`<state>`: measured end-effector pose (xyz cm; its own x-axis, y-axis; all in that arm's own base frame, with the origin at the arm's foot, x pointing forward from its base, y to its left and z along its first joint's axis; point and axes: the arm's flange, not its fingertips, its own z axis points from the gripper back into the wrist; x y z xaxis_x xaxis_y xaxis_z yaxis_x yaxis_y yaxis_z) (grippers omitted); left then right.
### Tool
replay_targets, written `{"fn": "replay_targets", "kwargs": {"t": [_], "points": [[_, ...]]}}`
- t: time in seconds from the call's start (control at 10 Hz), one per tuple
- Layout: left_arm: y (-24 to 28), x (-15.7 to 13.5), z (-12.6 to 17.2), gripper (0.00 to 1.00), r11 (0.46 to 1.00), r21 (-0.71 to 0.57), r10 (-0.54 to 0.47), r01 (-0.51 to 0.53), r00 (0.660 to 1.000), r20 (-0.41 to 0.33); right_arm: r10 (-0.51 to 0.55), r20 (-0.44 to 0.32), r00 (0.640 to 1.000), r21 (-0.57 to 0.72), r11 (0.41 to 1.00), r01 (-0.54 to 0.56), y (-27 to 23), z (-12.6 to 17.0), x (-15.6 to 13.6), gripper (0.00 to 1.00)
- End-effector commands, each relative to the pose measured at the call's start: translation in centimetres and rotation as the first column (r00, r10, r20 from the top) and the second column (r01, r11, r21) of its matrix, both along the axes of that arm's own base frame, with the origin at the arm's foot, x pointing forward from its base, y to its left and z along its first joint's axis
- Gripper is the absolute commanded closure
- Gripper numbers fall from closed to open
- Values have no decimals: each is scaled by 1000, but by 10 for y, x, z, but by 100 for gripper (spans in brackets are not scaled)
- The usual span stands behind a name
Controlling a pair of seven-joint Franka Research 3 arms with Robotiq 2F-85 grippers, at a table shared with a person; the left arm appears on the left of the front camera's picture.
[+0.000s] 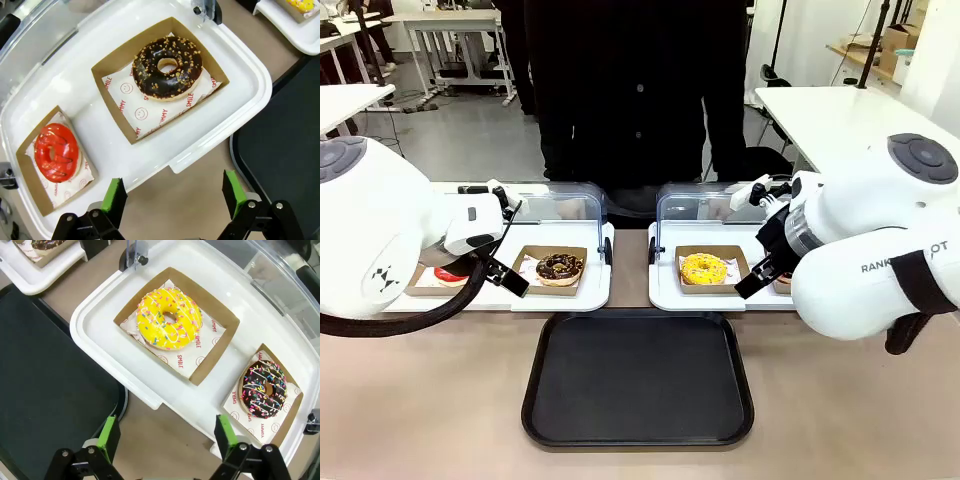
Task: Move the fourth donut from the left to the tray.
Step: Pick up the Paper togo box containing the Donut indicated by the person and place it on the Handle tray.
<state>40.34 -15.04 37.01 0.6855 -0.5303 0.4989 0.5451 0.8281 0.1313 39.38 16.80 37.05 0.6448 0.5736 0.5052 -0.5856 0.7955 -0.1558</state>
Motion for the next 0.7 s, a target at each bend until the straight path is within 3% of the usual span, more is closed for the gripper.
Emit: {"fn": "replay_targets", "kwargs": {"t": [0.0,0.6], "points": [[0,0,0,0,1000,0,0,0,1000,0,0,0,1000,0,1000,0,0,0,0,0],[0,0,0,0,1000,0,0,0,1000,0,0,0,1000,0,1000,0,0,0,0,0]]}}
